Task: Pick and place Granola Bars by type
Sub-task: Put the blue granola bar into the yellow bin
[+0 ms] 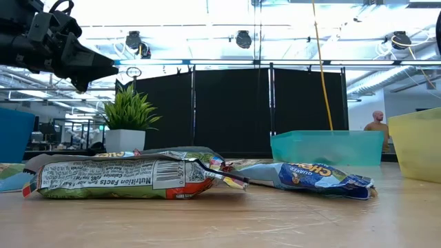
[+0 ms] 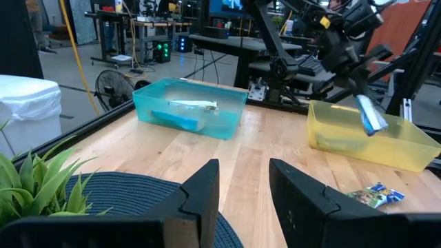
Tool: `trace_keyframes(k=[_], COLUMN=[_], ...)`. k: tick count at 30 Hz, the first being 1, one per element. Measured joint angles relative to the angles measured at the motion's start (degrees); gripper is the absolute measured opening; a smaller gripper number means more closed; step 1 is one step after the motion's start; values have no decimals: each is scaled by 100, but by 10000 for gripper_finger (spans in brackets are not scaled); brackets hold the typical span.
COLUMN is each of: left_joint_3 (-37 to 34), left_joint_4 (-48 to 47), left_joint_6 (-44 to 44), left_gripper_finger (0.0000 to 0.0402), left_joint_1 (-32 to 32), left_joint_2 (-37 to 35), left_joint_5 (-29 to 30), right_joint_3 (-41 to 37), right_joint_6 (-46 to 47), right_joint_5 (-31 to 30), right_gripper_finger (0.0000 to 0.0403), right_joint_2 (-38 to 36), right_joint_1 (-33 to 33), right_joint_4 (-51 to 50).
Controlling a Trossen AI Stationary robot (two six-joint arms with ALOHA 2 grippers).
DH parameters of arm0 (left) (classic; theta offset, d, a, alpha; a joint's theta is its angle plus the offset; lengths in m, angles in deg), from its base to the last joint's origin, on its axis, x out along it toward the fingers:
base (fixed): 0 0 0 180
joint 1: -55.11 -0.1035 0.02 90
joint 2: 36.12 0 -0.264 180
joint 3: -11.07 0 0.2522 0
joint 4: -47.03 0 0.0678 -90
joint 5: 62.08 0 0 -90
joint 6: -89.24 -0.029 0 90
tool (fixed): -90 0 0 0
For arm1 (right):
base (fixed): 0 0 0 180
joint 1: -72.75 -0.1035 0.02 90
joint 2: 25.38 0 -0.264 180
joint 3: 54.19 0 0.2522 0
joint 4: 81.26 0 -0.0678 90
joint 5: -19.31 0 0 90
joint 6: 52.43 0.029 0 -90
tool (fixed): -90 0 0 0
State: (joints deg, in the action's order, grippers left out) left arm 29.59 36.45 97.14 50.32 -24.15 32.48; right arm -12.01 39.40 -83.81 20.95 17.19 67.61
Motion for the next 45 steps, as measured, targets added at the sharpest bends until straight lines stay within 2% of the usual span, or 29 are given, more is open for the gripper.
trace_keyframes(k=[7,10,16,23,45], left_joint_3=[0,0,0,0,0], left_joint_4=[2,2,0,0,0], left_joint_6=[0,0,0,0,0], left_gripper_finger=[132,132,132,132,132], left_joint_1=[-1,0,-1,-1,-1], left_joint_2=[0,1,1,0,1], left_joint_5=[0,0,0,0,0], right_joint_3=[0,2,2,6,8], right_joint_6=[1897,2362,2424,2841,2622], right_joint_5=[675,889,865,544,526], right_gripper_finger=[8,8,8,9,9], right_joint_2=[-75,-63,-53,-55,-53], right_joint_1=[-260,-271,-271,-264,-264], right_joint_4=[-1463,-1884,-2310,-2956,-2935])
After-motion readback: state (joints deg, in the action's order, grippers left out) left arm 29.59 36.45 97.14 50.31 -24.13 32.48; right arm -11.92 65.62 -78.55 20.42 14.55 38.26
